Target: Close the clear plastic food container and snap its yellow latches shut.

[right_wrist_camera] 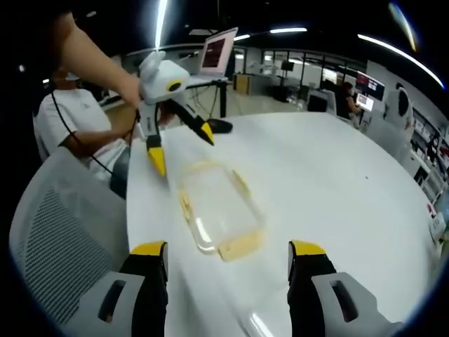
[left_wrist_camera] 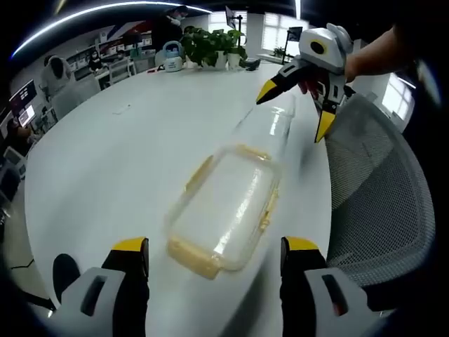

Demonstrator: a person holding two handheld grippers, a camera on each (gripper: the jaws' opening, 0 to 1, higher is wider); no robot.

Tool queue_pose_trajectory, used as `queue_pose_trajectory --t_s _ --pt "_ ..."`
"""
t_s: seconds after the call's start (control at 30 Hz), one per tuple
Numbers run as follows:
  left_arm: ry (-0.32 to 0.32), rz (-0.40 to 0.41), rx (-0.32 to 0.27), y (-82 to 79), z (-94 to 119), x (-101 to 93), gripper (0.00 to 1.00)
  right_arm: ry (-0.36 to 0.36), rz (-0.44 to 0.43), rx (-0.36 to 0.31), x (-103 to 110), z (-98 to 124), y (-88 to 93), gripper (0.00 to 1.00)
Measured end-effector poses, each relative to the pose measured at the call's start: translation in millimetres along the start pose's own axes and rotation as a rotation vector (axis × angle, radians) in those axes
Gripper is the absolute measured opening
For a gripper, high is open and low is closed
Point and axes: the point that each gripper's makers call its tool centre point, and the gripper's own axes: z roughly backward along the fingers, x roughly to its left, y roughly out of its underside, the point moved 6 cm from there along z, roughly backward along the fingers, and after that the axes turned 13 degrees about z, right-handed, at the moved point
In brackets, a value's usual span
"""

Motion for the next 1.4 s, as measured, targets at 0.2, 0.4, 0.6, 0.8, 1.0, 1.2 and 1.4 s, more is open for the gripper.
queue_pose_trajectory --t_s 0.2,0.4,0.6,0.8,1.0,1.2,1.4 --pt "0.027 -0.044 0.044 2.9 -4.1 4.7 0.76 -0.038 0.037 0.033 -1.9 -8.9 1.5 0.68" --pt "0.044 -0.074 0.079 5.3 -7.5 9.2 0.75 -0.074 0.062 0.066 -2.6 -18.9 6.9 0.68" --pt "0.053 -0.12 0.108 7.9 -11.3 10.0 0.75 -0.1 0.089 0.096 -3.7 -25.7 11.9 0.66" --pt "0.063 -0.168 0.132 8.7 -14.5 10.6 0.73 -0.128 0.123 0.116 -6.9 -29.7 11.6 0.65" --pt "0.064 -0.228 0.176 12.8 -16.8 17.1 0.72 -0.167 0.169 0.158 -7.1 -36.7 18.3 0.65" --pt "0.074 -0.306 0.196 11.5 -20.8 20.7 0.73 -0.183 0.18 0.174 -9.1 -42.4 19.3 0.65" --pt "0.091 -0.362 0.225 10.7 -24.2 24.2 0.72 -0.203 0.194 0.189 -11.4 -46.8 18.5 0.63"
